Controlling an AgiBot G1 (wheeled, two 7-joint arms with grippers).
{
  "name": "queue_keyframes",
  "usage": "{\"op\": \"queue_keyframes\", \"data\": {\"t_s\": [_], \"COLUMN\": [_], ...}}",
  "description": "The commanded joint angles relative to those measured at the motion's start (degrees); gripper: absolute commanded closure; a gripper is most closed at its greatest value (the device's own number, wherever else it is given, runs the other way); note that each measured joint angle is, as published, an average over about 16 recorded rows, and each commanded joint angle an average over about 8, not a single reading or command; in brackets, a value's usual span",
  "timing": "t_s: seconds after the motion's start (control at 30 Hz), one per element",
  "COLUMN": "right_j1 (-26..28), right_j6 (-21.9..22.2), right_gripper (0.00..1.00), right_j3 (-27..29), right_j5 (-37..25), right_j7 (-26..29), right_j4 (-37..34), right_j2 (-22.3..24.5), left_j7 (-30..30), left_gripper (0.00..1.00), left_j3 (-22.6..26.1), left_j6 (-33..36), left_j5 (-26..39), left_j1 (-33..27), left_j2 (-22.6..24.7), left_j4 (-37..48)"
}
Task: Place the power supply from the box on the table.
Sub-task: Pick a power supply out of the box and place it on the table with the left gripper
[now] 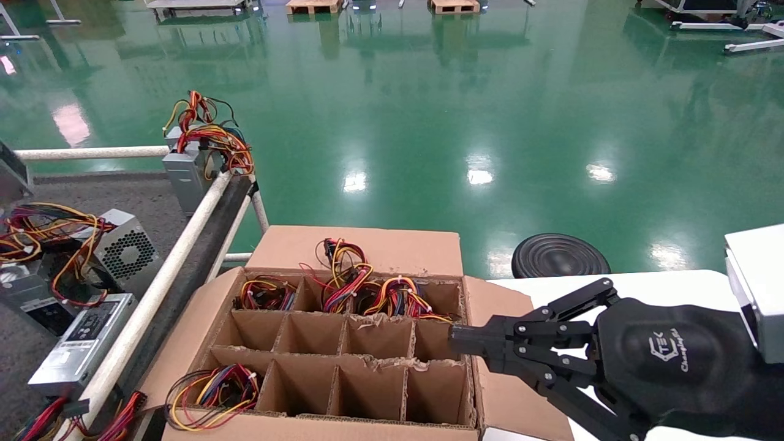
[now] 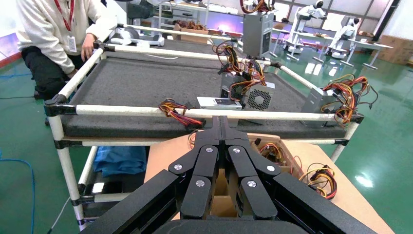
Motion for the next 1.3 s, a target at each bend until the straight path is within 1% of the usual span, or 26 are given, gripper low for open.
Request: {"op": "queue_keyframes", "data": {"t_s": [0.03, 0.43, 0.67, 1.0, 1.3], "right_j1": [0.0, 0.0, 0.0, 0.0, 0.0], "right_j6": [0.0, 0.0, 0.0, 0.0, 0.0], "right_gripper": [1.00, 1.00, 1.00, 1.00, 1.00], "right_j3": [0.0, 0.0, 0.0, 0.0, 0.0], "right_j5": [0.0, 0.0, 0.0, 0.0, 0.0], "right_j7": [0.0, 0.0, 0.0, 0.0, 0.0], "right_j4": [0.0, 0.0, 0.0, 0.0, 0.0], "right_j2": [0.0, 0.0, 0.0, 0.0, 0.0], "left_j7": [-0.3, -3.8, -5.0, -5.6, -4.5], "left_gripper": [1.00, 1.00, 1.00, 1.00, 1.00], "left_j3": [0.0, 0.6, 1.8, 5.7, 9.2], "left_j6": [0.3, 3.7, 5.4, 8.4, 10.5], "left_j5": [0.6, 6.2, 7.8, 7.6, 5.6], "left_j1": [-0.3, -3.4, -4.8, -7.1, -8.6], "left_j2": [-0.5, -2.8, -3.5, -5.0, -5.3], "left_j4": [-0.6, -2.9, -2.5, 0.9, 5.1]}}
